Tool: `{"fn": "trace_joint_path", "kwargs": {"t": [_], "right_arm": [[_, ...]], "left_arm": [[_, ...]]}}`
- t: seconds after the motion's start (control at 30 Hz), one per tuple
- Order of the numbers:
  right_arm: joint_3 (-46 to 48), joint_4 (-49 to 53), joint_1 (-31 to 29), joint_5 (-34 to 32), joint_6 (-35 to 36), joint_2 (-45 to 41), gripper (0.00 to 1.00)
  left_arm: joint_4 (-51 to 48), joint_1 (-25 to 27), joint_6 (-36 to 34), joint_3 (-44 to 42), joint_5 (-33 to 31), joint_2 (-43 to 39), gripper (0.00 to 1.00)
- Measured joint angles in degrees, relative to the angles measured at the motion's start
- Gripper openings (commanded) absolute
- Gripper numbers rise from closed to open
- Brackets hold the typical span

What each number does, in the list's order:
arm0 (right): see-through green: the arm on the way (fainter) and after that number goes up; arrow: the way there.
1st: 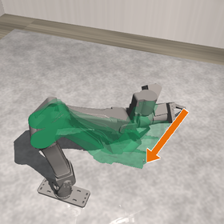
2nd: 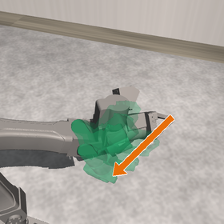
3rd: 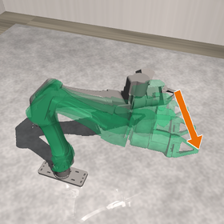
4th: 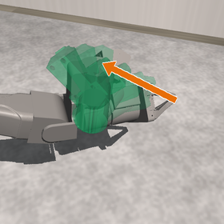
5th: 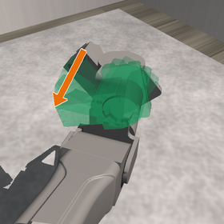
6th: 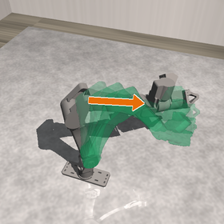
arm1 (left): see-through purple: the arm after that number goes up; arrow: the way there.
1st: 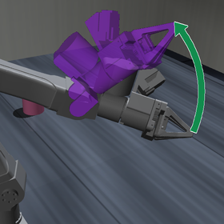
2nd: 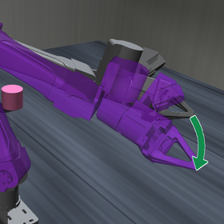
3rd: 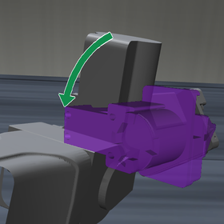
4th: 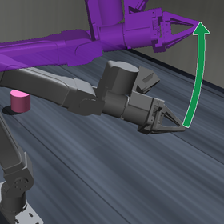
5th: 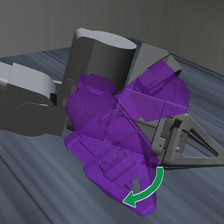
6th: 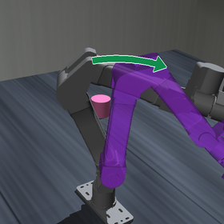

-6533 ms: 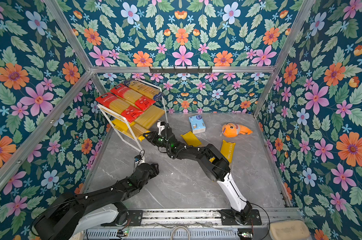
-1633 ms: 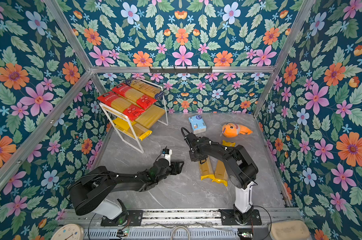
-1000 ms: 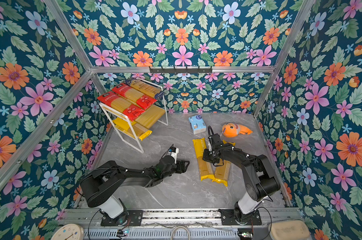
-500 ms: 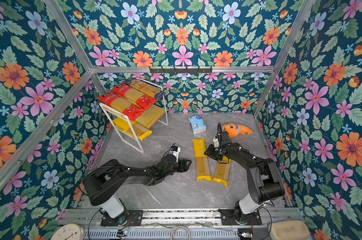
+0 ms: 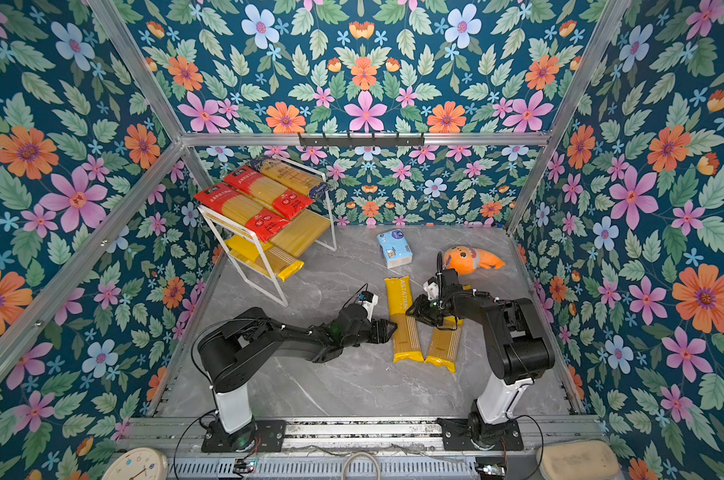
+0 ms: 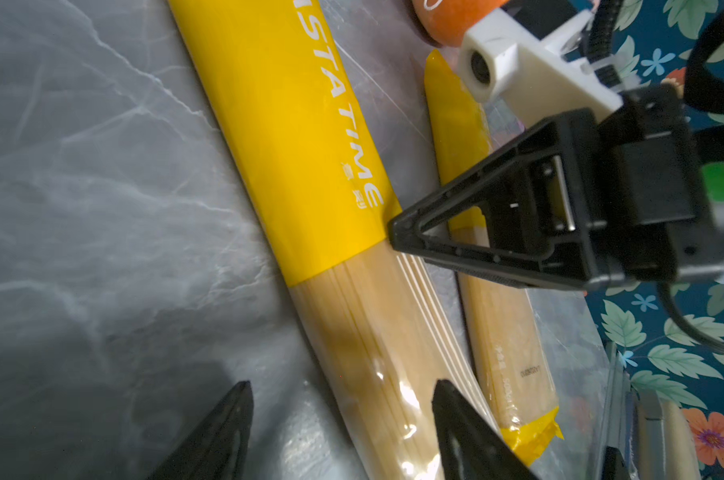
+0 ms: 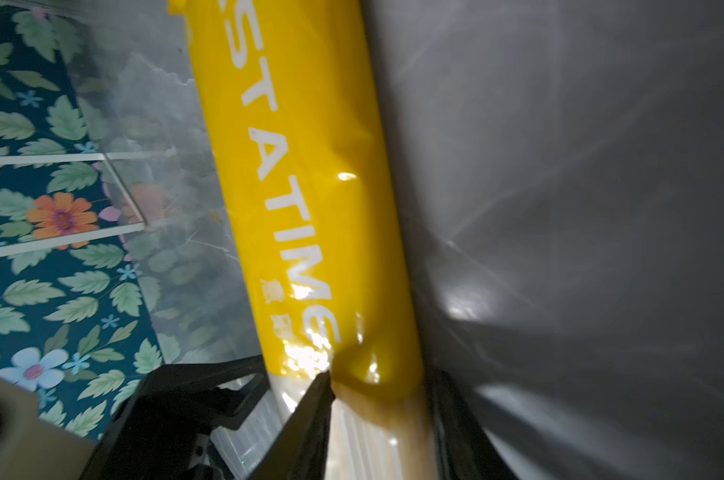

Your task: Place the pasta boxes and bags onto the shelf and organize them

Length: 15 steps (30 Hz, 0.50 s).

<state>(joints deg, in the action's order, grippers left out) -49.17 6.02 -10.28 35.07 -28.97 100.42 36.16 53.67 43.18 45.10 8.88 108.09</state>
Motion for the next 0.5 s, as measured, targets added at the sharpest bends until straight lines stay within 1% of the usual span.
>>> {"fn": "trace_joint_path", "kwargs": {"t": [0.03, 0.17, 0.23, 0.3, 0.37, 0.5], "right_arm": [[0.4, -1.8, -0.1, 1.2, -0.8, 0.5, 0.35], [2.0, -9.0, -1.7, 4.6, -2.4, 2.5, 0.21], [3.5, -12.8, -2.0, 6.2, -3.7, 2.9, 0.13], [5.6, -18.6, -2.1, 8.3, -6.5, 2.9, 0.07], [7.1, -23.5, -2.4, 9.5, -9.2, 2.8, 0.04], [8.7, -30.4, -3.8, 10.0, -12.9, 0.9, 0.01]], "left_arm": [[0.7, 0.0, 0.0, -0.2, 0.0, 0.2, 0.7], [5.1, -0.9, 0.9, -3.0, 1.5, 0.0, 0.7], [7.0, -2.1, 2.0, -5.1, 2.4, -1.0, 0.7], [8.9, -3.8, 3.7, -7.8, 3.0, -2.5, 0.7], [9.9, -5.3, 5.0, -10.1, 3.5, -4.6, 0.7], [11.6, -6.9, 5.1, -14.0, 4.7, -10.7, 0.71]]}}
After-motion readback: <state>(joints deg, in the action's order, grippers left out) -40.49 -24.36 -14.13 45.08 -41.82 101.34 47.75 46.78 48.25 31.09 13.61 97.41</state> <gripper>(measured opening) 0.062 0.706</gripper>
